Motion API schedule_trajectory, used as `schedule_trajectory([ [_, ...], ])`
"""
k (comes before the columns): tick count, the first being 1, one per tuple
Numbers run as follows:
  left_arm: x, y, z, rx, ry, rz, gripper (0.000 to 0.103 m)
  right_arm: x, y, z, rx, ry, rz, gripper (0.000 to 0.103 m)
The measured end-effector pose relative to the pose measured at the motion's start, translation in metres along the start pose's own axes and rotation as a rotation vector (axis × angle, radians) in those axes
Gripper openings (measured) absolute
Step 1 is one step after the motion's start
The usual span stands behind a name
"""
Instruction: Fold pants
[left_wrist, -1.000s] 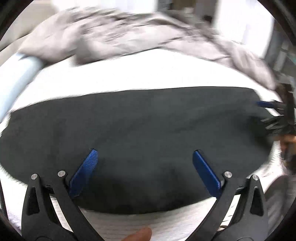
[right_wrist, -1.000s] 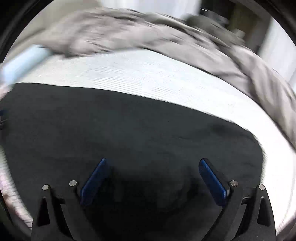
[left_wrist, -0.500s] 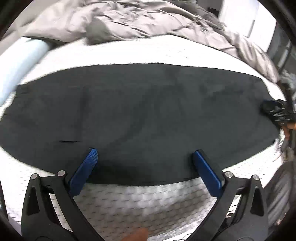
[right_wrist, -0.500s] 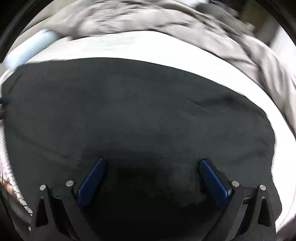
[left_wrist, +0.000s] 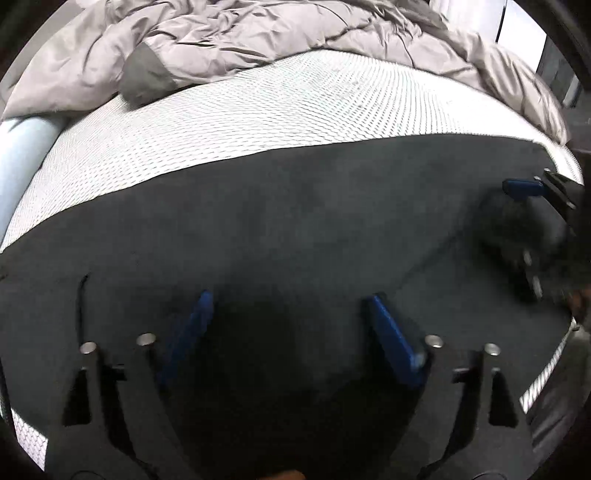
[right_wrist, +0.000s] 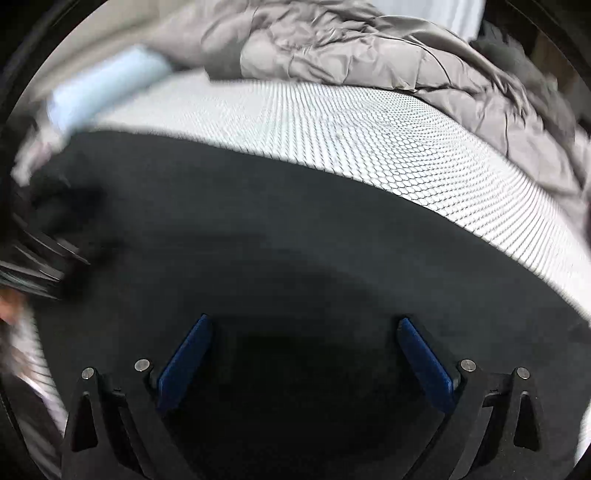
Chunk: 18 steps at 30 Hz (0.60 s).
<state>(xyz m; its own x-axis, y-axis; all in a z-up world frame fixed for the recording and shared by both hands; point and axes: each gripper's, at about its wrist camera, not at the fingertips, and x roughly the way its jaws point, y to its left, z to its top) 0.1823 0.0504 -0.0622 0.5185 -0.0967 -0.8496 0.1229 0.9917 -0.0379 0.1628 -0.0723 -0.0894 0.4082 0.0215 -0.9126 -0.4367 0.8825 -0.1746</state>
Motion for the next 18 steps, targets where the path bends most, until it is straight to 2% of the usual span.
schedule_trajectory([
  [2,-0.017,0.034,-0.028,-0.048,-0.028,0.021,0.067,0.003,-0.029,-0.004,0.055,0.011,-0.046,0.101],
  [3,-0.025,0.051,-0.039,-0.084,-0.047,0.036,0.059,0.002,-0.046,-0.008,0.095,0.014,-0.081,0.101],
  [5,-0.035,0.073,-0.050,-0.150,-0.067,0.037,0.048,0.002,-0.090,-0.016,0.195,0.032,-0.191,0.102],
  [6,-0.034,0.084,-0.051,-0.164,-0.075,0.032,0.045,0.002,-0.109,-0.021,0.252,0.034,-0.198,0.102],
  [8,-0.044,0.085,-0.050,-0.194,-0.083,0.060,0.045,-0.002,-0.126,-0.025,0.327,0.035,-0.194,0.102],
  [9,-0.040,0.089,-0.043,-0.192,-0.090,0.049,0.045,-0.005,-0.128,-0.024,0.339,0.029,-0.185,0.097],
  [12,-0.032,0.054,-0.008,-0.131,-0.118,-0.040,0.045,-0.014,-0.099,-0.006,0.277,-0.018,-0.034,0.096],
  [14,-0.015,0.027,0.014,-0.083,-0.101,-0.060,0.045,-0.012,-0.067,0.012,0.196,-0.054,0.058,0.096],
  [16,0.015,0.008,0.035,-0.064,-0.050,-0.092,0.045,-0.001,-0.037,0.032,0.142,-0.059,0.129,0.096],
  [18,0.038,0.007,0.045,-0.076,0.004,-0.060,0.045,0.015,-0.019,0.041,0.117,-0.031,0.142,0.093],
])
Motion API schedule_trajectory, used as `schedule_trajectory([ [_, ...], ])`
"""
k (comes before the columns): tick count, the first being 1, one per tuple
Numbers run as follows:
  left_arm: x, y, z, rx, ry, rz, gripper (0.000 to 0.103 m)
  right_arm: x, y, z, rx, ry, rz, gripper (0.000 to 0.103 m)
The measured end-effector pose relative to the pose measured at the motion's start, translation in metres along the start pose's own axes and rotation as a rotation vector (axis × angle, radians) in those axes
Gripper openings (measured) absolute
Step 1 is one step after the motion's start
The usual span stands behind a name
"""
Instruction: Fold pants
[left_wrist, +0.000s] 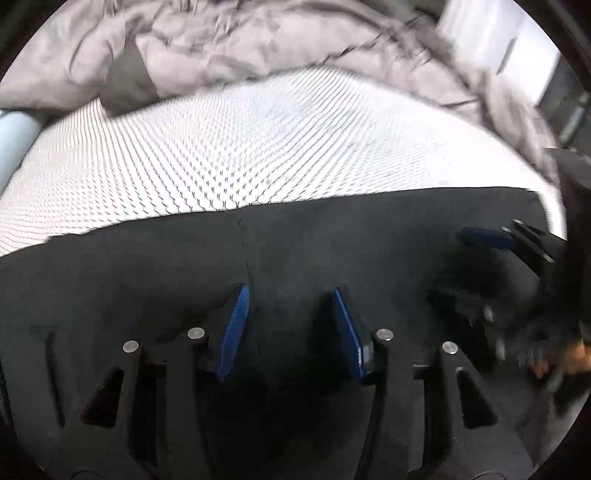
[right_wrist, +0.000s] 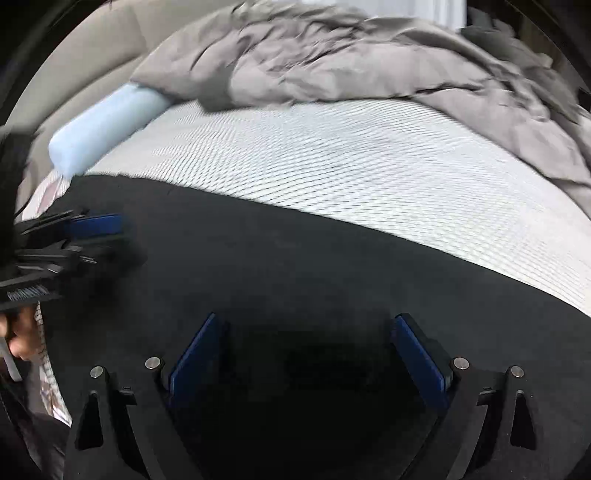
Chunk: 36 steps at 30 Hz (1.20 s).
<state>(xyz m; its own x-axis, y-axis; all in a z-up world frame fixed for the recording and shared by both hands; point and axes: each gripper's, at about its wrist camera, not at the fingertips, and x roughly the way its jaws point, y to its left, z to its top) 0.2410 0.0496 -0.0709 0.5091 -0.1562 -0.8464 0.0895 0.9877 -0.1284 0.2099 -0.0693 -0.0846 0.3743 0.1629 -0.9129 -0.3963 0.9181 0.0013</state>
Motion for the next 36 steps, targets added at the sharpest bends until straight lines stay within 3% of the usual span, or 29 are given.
schedule_trajectory([
  [2,0.005,0.015,0.005,-0.013,-0.005,0.038,0.043,0.016,0.003,0.004,-0.029,0.036,-0.018,0.091],
  [4,-0.002,0.034,0.001,-0.051,-0.020,0.087,0.040,0.019,-0.007,0.009,-0.050,0.029,-0.113,0.091],
  [6,-0.008,0.055,-0.005,-0.099,-0.035,0.184,0.041,0.015,-0.038,0.006,0.007,0.022,-0.215,0.092],
  [9,-0.019,0.064,-0.010,-0.164,-0.062,0.244,0.040,0.007,-0.089,0.004,0.177,0.009,-0.322,0.092],
  [10,-0.020,0.058,-0.005,-0.150,-0.065,0.248,0.040,0.003,-0.094,0.004,0.203,0.002,-0.318,0.089],
  [12,-0.022,0.032,0.001,-0.109,-0.076,0.183,0.040,0.000,-0.081,0.011,0.174,-0.026,-0.286,0.087],
  [15,0.000,-0.007,0.015,-0.041,-0.042,0.047,0.045,0.010,-0.037,0.024,0.088,-0.033,-0.134,0.087],
  [16,0.012,-0.017,0.019,-0.015,-0.009,0.046,0.045,0.021,-0.021,0.031,0.053,-0.016,-0.104,0.087],
  [18,0.023,-0.027,0.020,0.015,0.010,0.100,0.045,0.033,-0.002,0.038,0.007,-0.005,-0.128,0.087],
  [20,0.017,-0.020,0.021,0.015,0.002,0.082,0.044,0.039,0.008,0.041,-0.029,0.005,-0.156,0.087],
  [23,0.003,0.026,0.013,-0.030,-0.030,0.290,0.052,0.038,-0.015,0.031,-0.006,0.012,-0.259,0.087],
  [24,-0.003,0.045,0.008,-0.069,-0.038,0.325,0.056,0.037,-0.029,0.027,0.014,0.012,-0.286,0.089],
  [27,-0.036,0.113,-0.014,-0.241,-0.082,0.302,0.056,0.027,-0.062,0.015,0.076,0.012,-0.282,0.089],
  [29,-0.053,0.142,-0.023,-0.321,-0.103,0.333,0.054,0.018,-0.070,0.004,0.080,0.009,-0.301,0.090],
  [31,-0.075,0.164,-0.038,-0.387,-0.133,0.287,0.033,0.011,-0.073,-0.004,0.078,0.006,-0.305,0.090],
  [33,-0.101,0.167,-0.053,-0.366,-0.174,0.235,0.031,0.008,-0.072,-0.009,0.079,0.000,-0.301,0.090],
  [36,-0.103,0.169,-0.064,-0.271,-0.168,0.298,0.031,0.005,-0.068,-0.009,0.070,0.002,-0.319,0.090],
])
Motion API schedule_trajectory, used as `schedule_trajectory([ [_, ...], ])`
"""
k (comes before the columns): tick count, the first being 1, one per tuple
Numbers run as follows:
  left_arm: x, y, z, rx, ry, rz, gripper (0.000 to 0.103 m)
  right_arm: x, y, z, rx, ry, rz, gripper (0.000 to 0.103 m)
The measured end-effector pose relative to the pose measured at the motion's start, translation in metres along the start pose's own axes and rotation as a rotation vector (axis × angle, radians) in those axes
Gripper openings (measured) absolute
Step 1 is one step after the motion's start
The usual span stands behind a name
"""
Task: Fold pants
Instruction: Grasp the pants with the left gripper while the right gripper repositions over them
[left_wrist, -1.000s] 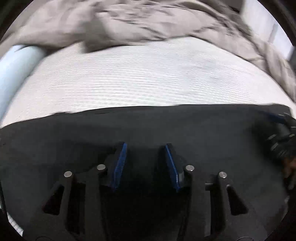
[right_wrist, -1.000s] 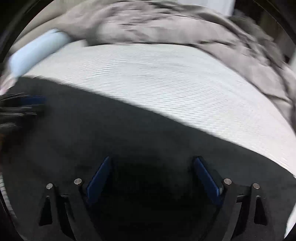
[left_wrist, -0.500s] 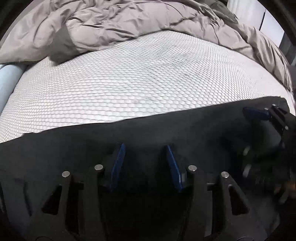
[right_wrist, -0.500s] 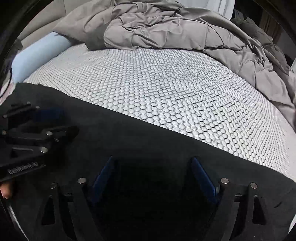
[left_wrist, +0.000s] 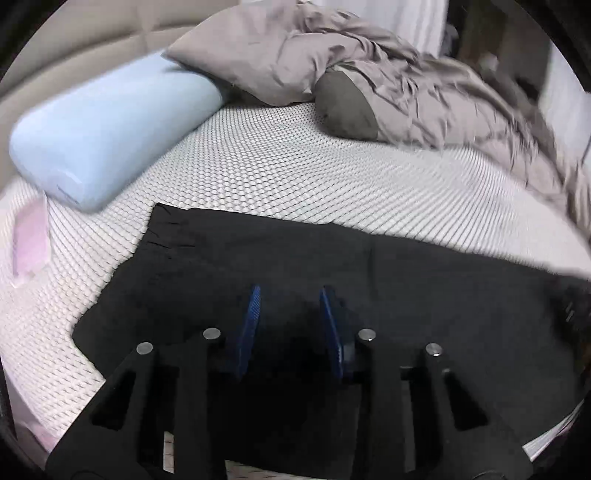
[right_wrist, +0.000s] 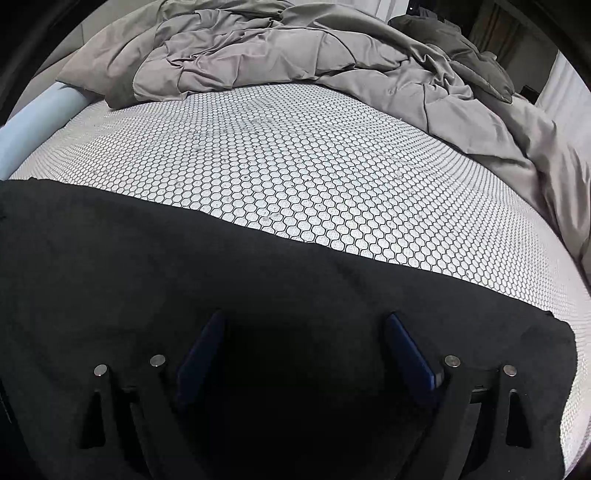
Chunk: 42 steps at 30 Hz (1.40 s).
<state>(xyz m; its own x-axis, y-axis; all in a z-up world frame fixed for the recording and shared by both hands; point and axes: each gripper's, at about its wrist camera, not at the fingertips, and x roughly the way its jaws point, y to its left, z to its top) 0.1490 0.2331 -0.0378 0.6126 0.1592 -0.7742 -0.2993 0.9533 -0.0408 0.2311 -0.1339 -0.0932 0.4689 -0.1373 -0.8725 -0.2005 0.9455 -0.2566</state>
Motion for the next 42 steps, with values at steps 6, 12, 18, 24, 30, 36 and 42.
schedule_trajectory([
  [6,0.019,0.057,-0.013,-0.099,0.036,0.116,0.015,-0.011,0.009,-0.006,-0.041,-0.005,-0.027,0.090],
  [12,-0.028,0.058,-0.023,-0.085,-0.037,-0.022,0.017,-0.029,0.004,-0.020,-0.046,-0.017,0.018,0.090],
  [18,-0.005,0.057,-0.043,-0.015,0.053,0.032,0.020,-0.061,0.035,-0.035,-0.118,-0.060,0.246,0.090],
  [24,-0.063,0.032,-0.040,-0.045,-0.052,-0.032,0.021,-0.057,0.030,-0.069,-0.153,-0.003,0.206,0.090],
  [30,-0.090,-0.100,-0.070,0.098,-0.116,-0.270,0.074,-0.095,0.015,-0.098,-0.104,-0.063,0.189,0.090],
  [36,-0.078,-0.235,-0.123,0.325,-0.038,-0.440,0.074,-0.108,0.004,-0.139,-0.175,-0.062,0.124,0.090],
  [42,-0.067,-0.281,-0.151,0.424,0.045,-0.328,0.083,-0.119,-0.144,-0.202,0.174,-0.041,-0.059,0.089],
])
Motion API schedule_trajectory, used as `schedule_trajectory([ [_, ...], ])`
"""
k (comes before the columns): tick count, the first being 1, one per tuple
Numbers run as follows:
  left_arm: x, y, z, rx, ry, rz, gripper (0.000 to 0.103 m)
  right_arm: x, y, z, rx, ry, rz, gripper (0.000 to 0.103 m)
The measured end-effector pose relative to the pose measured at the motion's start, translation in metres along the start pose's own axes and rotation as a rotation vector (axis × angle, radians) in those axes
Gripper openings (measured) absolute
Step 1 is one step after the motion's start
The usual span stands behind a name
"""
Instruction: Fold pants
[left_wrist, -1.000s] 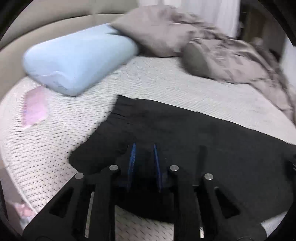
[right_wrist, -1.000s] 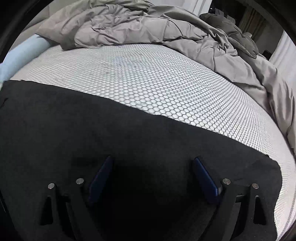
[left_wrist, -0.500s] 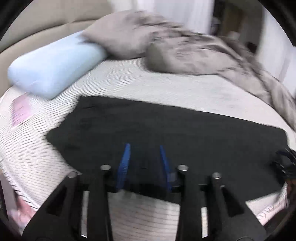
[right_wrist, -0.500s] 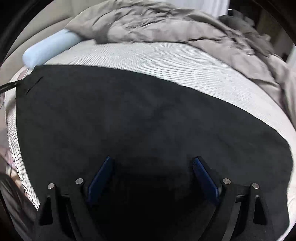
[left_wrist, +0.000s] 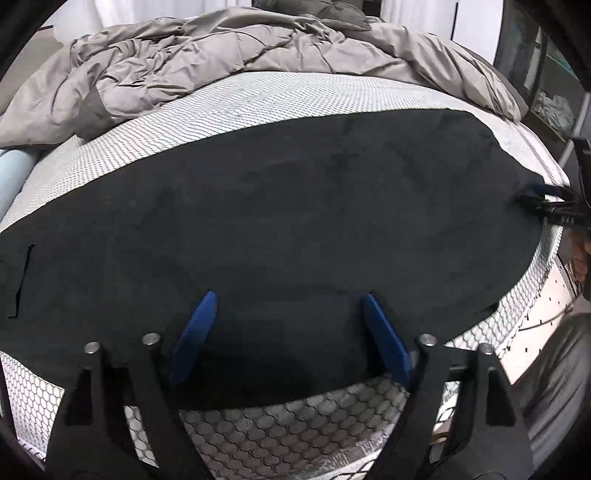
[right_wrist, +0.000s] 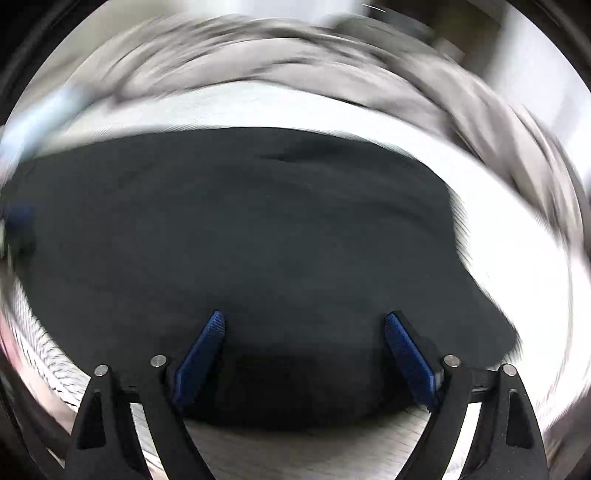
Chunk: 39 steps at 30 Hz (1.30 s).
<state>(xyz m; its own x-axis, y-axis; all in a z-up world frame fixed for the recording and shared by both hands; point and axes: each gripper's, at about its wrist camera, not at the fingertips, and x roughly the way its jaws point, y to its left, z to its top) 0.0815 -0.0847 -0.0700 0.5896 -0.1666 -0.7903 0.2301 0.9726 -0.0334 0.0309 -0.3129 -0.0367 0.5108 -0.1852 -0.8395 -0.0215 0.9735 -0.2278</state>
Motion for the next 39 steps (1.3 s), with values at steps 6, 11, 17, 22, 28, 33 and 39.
schedule_trajectory([
  [6,-0.014,0.027,0.015,-0.097,-0.083,-0.046,0.083,-0.026,-0.077,-0.033,0.273,-0.061,-0.050,0.078],
  [11,-0.027,-0.003,0.029,-0.070,-0.148,-0.138,0.083,-0.038,-0.105,-0.052,0.528,-0.118,0.215,0.078],
  [17,0.008,-0.040,0.031,-0.038,-0.040,-0.108,0.083,-0.011,-0.132,-0.060,0.803,-0.122,0.416,0.080],
  [22,0.028,-0.051,0.034,-0.010,-0.023,-0.096,0.084,-0.001,-0.138,-0.037,0.854,-0.146,0.348,0.012],
  [28,0.033,-0.053,0.034,-0.007,-0.022,-0.104,0.084,-0.008,-0.130,-0.051,0.719,-0.080,0.214,0.021],
  [33,0.025,-0.050,0.040,-0.040,-0.089,-0.186,0.084,-0.039,-0.154,-0.050,0.757,-0.210,0.214,0.072],
  [39,0.047,-0.073,0.044,0.046,-0.038,-0.194,0.084,-0.012,-0.146,0.029,0.527,-0.148,0.263,0.079],
])
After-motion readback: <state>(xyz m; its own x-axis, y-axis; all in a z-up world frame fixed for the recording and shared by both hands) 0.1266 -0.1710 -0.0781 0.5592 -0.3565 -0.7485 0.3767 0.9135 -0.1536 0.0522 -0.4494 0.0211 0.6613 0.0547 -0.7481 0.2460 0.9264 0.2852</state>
